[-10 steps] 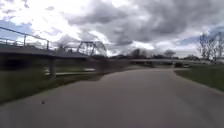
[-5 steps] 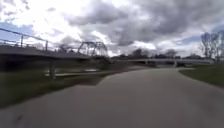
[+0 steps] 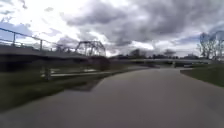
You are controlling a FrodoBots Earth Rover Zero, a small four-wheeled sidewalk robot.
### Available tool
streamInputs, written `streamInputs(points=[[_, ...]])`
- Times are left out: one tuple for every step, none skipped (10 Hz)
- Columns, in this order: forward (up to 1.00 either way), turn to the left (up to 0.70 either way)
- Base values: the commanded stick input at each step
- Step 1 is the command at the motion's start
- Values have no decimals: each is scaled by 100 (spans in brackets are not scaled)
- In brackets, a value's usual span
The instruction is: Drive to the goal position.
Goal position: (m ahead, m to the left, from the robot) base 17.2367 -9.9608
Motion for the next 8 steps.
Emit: streamInputs(points=[[100,-13],[100,-13],[100,-13],[100,-13],[100,-13],[100,-13],[100,-13],[100,-14]])
